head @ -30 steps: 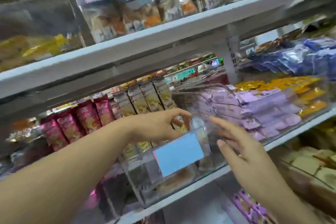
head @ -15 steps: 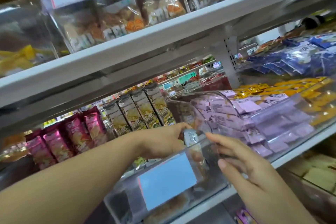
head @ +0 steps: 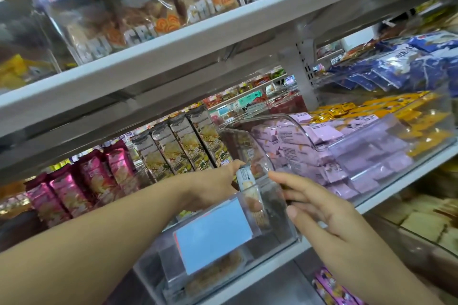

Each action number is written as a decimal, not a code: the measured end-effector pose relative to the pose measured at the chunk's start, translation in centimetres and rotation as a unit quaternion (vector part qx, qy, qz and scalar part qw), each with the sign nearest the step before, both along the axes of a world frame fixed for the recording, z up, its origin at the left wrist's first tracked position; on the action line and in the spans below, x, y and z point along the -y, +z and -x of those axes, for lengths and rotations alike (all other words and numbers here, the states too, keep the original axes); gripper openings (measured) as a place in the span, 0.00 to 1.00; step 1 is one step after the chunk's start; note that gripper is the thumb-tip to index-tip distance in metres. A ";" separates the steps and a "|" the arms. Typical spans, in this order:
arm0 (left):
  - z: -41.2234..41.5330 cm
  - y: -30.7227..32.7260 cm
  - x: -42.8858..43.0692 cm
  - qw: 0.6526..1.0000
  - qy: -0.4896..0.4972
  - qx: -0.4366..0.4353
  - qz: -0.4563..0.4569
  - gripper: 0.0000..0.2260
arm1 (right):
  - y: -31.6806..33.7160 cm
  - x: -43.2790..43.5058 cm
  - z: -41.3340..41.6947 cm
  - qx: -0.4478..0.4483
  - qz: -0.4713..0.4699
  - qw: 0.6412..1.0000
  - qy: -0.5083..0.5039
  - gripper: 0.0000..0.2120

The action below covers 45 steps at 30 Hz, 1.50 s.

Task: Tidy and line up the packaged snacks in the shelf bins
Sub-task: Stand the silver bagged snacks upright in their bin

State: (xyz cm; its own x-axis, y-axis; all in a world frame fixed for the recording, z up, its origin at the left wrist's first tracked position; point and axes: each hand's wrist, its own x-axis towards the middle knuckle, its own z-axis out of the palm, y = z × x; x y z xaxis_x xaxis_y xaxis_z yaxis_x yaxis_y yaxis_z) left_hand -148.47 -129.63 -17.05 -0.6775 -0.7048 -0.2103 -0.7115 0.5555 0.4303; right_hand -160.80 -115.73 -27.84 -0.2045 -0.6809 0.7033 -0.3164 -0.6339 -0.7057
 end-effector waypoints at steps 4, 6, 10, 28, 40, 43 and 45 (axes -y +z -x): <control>-0.1 0.1 0.1 1.000 0.000 -0.007 -0.013 0.31 | 0.1 -0.2 -0.2 0.004 -0.002 1.000 -0.008 0.31; -0.1 0.2 0.3 0.999 0.009 -0.023 -0.025 0.30 | 0.2 -0.2 -0.2 0.004 -0.008 1.000 -0.009 0.30; -0.1 0.3 0.5 0.995 0.030 -0.054 -0.078 0.27 | 0.9 -0.3 0.1 -0.012 -0.021 0.999 -0.023 0.26; 0.4 -0.1 0.6 0.985 0.072 -0.083 -0.130 0.29 | 2.6 -0.6 0.1 -0.034 -0.060 0.997 -0.040 0.15; -0.2 2.0 0.6 0.992 0.056 -0.100 -0.042 0.22 | 2.6 -0.8 0.4 -0.040 -0.079 0.995 -0.034 0.16; -1.0 2.9 -0.1 0.990 0.034 -0.137 0.016 0.17 | 3.3 -1.0 0.4 -0.063 -0.104 0.991 -0.050 0.14; -1.9 3.9 -1.2 0.980 0.006 -0.183 0.083 0.17 | 4.0 -1.2 0.3 -0.085 -0.099 0.988 -0.086 0.12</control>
State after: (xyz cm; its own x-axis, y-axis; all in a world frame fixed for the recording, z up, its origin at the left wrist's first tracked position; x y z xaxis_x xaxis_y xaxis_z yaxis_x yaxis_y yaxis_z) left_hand -146.58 -128.38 -13.11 -0.6771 -0.7176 0.1629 -0.5342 0.6316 0.5619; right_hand -161.09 -114.51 -23.85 -0.2196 -0.7741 0.5938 -0.5310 -0.4158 -0.7383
